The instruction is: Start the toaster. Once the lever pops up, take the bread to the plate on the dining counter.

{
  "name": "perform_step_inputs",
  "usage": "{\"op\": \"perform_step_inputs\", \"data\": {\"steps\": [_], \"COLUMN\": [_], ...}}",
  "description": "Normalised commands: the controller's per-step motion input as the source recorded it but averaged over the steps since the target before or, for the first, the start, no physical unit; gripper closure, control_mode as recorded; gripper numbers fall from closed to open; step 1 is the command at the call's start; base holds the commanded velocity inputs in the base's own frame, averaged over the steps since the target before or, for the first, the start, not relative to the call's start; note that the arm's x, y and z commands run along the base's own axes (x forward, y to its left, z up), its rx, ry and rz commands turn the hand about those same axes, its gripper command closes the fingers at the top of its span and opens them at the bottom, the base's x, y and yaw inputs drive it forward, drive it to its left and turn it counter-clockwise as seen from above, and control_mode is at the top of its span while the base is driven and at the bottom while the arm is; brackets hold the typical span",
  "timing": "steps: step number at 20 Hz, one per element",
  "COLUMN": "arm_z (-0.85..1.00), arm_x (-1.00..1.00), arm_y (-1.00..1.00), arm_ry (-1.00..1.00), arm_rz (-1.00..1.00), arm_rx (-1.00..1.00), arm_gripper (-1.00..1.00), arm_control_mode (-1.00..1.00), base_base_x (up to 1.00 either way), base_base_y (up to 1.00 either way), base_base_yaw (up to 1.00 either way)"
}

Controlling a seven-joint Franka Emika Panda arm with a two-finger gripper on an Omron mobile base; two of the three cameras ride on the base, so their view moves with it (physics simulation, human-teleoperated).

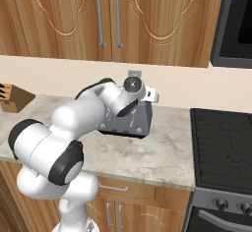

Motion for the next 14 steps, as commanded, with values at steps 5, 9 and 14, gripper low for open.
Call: {"op": "perform_step_inputs", "data": {"steps": [5, 9, 14], "arm_z": [0.0, 0.0, 0.0], "arm_x": [0.0, 0.0, 0.0], "arm_y": [0.01, 0.04, 0.08], "arm_ry": [0.0, 0.0, 0.0], "arm_rz": [-0.01, 0.0, 0.0], "arm_rx": [0.0, 0.0, 0.0], "arm_gripper": [-1.0, -1.0, -1.0], "arm_control_mode": [-1.0, -1.0, -1.0], "base_base_x": [0.0, 0.0, 0.0], "base_base_y": [0.0, 0.0, 0.0], "base_base_yaw": [0.0, 0.0, 0.0]}}
